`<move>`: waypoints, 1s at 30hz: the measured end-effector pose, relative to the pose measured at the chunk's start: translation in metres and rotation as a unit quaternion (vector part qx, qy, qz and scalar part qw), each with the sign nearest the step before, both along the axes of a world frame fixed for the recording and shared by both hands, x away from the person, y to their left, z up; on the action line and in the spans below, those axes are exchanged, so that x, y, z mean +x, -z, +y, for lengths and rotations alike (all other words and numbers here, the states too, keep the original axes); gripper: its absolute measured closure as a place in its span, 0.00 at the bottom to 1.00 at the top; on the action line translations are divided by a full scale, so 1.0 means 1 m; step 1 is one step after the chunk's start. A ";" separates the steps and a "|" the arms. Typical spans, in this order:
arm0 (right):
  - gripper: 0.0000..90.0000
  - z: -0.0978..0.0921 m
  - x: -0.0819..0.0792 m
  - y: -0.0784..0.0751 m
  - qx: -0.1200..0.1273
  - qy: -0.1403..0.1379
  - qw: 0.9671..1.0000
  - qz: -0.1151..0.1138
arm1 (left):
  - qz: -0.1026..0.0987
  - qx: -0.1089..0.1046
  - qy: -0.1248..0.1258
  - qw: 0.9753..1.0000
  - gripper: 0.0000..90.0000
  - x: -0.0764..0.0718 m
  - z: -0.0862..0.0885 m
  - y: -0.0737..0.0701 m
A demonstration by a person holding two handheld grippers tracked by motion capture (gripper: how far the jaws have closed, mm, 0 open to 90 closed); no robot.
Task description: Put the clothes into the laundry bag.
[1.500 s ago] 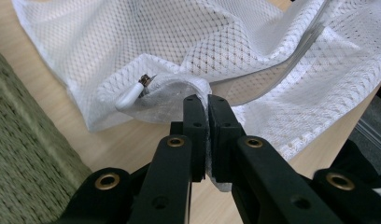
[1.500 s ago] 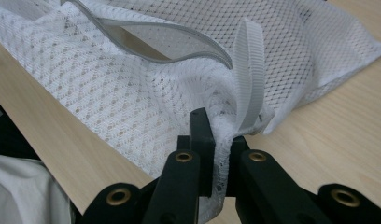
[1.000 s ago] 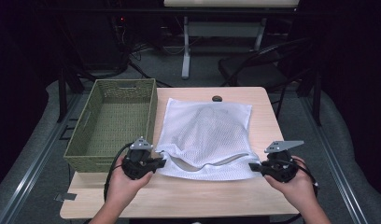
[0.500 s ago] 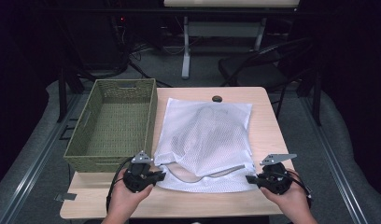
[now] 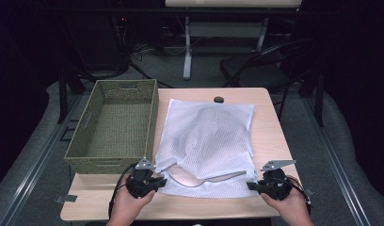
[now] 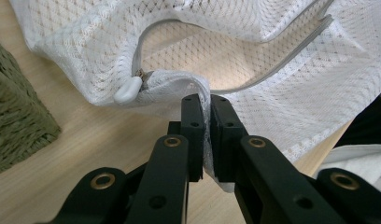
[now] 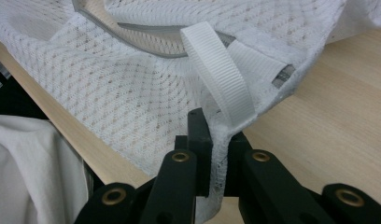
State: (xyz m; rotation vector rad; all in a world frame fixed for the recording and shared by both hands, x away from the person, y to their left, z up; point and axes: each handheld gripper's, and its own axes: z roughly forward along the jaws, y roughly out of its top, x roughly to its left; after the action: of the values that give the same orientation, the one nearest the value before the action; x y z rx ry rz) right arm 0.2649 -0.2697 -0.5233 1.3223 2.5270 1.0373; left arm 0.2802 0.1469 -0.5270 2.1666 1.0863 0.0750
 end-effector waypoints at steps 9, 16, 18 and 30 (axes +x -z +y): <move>0.96 0.000 0.001 0.008 -0.003 -0.007 1.000 0.013 | 0.016 0.005 0.007 1.000 0.94 0.001 0.001 0.010; 0.95 0.002 0.001 0.014 -0.016 -0.012 1.000 0.022 | 0.030 0.011 0.011 0.999 0.93 0.002 0.003 0.017; 0.95 0.002 0.001 0.015 -0.014 -0.012 1.000 0.022 | 0.032 0.010 0.008 0.999 0.93 0.001 0.001 0.019; 0.84 0.004 0.000 0.016 -0.013 -0.007 1.000 0.016 | 0.015 0.019 0.003 1.000 0.79 -0.001 0.000 0.018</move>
State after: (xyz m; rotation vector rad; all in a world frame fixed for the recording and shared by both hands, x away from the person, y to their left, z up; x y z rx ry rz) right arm 0.2647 -0.2656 -0.5389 1.3277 2.5665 0.9903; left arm 0.2794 0.1469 -0.5447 2.2105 1.1045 0.0609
